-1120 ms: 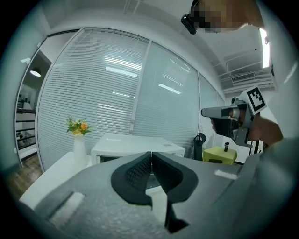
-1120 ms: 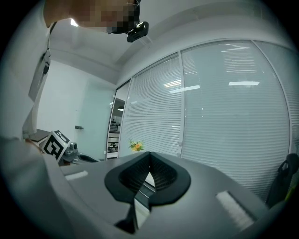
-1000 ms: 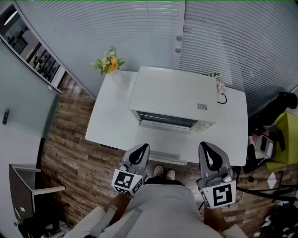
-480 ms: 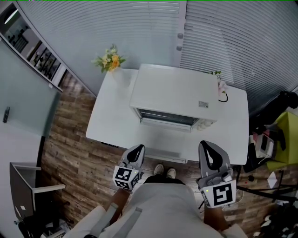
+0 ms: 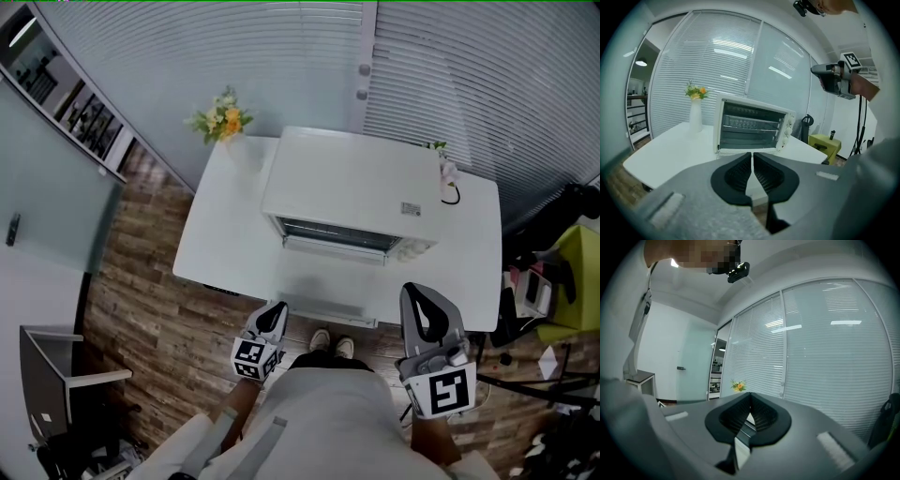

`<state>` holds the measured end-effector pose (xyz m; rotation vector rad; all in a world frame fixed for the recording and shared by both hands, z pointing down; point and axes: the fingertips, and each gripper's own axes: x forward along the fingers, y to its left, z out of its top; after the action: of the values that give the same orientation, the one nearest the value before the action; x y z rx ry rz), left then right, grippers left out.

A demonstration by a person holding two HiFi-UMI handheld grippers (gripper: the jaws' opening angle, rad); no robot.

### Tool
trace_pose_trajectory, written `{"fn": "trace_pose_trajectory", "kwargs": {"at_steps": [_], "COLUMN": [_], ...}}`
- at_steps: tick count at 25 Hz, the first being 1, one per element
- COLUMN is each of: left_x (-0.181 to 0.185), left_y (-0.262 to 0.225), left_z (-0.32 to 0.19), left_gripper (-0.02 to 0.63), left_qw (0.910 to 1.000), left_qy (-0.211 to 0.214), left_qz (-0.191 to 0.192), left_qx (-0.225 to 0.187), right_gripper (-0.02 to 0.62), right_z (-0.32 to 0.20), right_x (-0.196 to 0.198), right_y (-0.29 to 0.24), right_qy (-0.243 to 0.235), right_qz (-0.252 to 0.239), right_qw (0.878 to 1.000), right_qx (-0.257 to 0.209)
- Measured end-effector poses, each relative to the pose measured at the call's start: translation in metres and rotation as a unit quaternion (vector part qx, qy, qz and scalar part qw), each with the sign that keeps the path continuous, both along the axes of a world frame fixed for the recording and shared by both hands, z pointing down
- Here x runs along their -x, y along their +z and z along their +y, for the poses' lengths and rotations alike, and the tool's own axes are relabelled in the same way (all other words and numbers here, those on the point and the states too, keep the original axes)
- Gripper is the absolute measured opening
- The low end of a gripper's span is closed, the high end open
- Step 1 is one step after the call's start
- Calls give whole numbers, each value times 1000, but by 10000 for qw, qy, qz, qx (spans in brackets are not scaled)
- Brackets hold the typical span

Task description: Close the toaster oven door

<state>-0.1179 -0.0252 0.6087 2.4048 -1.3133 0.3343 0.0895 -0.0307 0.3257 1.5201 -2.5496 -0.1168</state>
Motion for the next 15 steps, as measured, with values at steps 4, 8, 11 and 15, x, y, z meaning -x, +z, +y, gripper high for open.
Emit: {"fn": "trace_pose_trajectory", "kwargs": {"at_steps": [4,8,11,15], "left_x": [7,14,21,27], "left_y": [26,46,64,84], "left_z": [9,18,25,34], "left_gripper": [28,34,40,52], "left_qw": [9999,9995,9989,9977], "left_qy": [-13,-1,-21,-29], "left_qz": [-86,-162,-162,-246], "left_qx": [108,269,434,629], "right_gripper": [3,3,5,4], "right_z": [-1,-2,-3,-4], "right_x": [-1,0,3,4], "right_y": [2,1,-2,-3], "right_qy": [25,-19,-27,-54], "right_qz": [-38,35,30,43], "right_qw": [10000,10000,10000,10000], "right_qx": [50,9,-19,-46]}}
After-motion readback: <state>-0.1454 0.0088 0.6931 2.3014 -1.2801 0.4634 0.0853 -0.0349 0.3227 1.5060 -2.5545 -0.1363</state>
